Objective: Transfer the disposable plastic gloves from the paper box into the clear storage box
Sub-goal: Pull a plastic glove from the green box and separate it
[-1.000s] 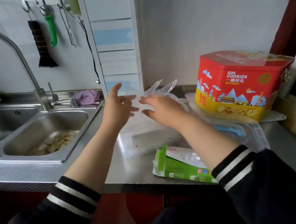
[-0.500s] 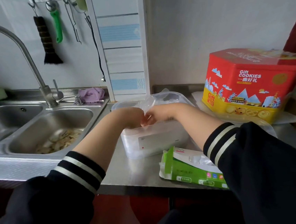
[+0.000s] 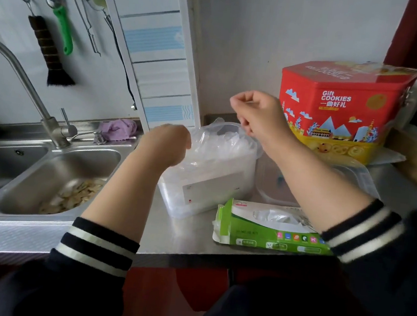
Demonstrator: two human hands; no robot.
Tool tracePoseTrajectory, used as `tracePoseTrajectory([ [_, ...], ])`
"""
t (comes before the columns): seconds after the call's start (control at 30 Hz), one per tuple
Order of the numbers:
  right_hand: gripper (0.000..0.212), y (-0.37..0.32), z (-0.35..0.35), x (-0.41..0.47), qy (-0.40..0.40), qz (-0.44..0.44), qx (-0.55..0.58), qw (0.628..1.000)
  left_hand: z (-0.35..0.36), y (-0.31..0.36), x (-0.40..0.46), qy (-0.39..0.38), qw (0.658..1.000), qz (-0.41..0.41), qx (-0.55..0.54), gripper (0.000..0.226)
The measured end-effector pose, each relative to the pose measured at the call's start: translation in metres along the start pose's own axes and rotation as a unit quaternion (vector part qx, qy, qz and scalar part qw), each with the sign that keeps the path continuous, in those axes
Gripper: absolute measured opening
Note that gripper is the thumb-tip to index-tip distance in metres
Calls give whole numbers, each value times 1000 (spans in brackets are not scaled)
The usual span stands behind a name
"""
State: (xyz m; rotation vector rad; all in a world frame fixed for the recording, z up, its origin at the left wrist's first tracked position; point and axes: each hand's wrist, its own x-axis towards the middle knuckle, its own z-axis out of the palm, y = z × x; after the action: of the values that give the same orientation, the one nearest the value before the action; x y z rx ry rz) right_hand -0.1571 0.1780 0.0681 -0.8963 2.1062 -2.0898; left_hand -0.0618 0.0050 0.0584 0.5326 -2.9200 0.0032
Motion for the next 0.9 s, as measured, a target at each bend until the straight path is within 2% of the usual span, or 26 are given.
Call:
tracePoseTrajectory([
  [0.07, 10, 0, -19, -23, -31, 1, -6, 999, -4, 13, -15, 116, 993, 26, 17, 48],
  [0.13, 19, 8, -34, -48, -106, 24, -50, 993, -1, 27, -30, 227, 971, 71, 31, 43],
  [0.2, 18, 24, -46, -73, -167, 54, -136, 975, 9, 41, -42, 311, 944, 110, 2, 33],
  [0.27, 18, 46, -53, -93, -190, 86, -262, 942, 26, 57, -56, 358, 920, 137, -83, 28],
  [0.33, 22, 64, -55, -107, -202, 105, -362, 904, 45, 76, -71, 326, 904, 153, -229, 28],
  [0.4, 16, 75, -54, -115, -193, 100, -380, 899, 65, 92, -83, 229, 895, 154, -349, 26],
  [0.47, 12, 78, -54, -120, -169, 81, -384, 904, 89, 104, -90, 95, 900, 152, -398, 28],
  [0.53, 5, 80, -53, -121, -154, 57, -413, 896, 108, 107, -91, 7, 909, 145, -391, 43],
  [0.6, 6, 84, -52, -122, -143, 47, -424, 893, 120, 106, -90, -16, 917, 132, -376, 53],
  [0.77, 7, 90, -52, -122, -100, 77, -383, 915, 137, 101, -91, 1, 911, 118, -395, 65],
  [0.9, 16, 91, -45, -122, -45, 57, -387, 919, 141, 102, -92, 9, 915, 109, -388, 73],
])
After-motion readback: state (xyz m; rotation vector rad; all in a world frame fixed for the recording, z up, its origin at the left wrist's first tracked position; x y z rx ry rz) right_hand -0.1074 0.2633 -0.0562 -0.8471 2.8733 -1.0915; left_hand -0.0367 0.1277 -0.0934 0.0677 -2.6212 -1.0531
